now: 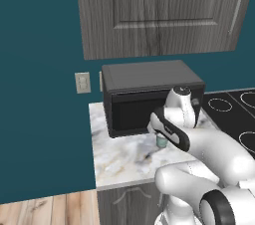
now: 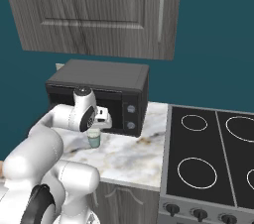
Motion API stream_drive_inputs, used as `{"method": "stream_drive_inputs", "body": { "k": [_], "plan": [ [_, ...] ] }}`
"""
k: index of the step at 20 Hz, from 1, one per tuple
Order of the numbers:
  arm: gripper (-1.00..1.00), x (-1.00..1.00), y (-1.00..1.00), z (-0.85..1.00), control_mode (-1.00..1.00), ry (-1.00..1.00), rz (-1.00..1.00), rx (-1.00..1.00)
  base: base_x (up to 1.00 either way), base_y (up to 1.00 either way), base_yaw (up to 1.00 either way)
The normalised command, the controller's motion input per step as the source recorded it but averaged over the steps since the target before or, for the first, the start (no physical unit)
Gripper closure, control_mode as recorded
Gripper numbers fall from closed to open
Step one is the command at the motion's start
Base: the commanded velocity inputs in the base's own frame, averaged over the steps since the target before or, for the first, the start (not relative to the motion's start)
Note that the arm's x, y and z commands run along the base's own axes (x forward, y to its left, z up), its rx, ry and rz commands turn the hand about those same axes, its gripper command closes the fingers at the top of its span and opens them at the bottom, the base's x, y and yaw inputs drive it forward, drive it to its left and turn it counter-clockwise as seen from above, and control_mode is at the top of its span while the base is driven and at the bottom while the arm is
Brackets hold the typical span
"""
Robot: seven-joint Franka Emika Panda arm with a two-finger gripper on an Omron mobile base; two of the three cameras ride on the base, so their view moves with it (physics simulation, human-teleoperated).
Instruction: Move the drinks to the dining counter.
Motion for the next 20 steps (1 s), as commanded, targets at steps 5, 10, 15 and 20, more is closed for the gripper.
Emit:
{"method": "stream_drive_inputs", "body": {
  "k": [5,10,15,20],
  "plan": [
    [-1.00,0.03,0.00,-0.21,-1.00,0.00,0.01,0.00,0.00,0.00,0.00],
    [-1.00,0.31,-0.06,-0.34,-1.00,0.00,0.02,0.00,0.00,0.00,0.00],
    [-1.00,0.30,-0.10,-0.36,-1.00,0.00,0.02,0.00,0.00,0.00,0.00],
    [1.00,0.09,-0.01,-0.44,-1.00,0.00,0.01,0.00,0.00,0.00,0.00]
  ]
}}
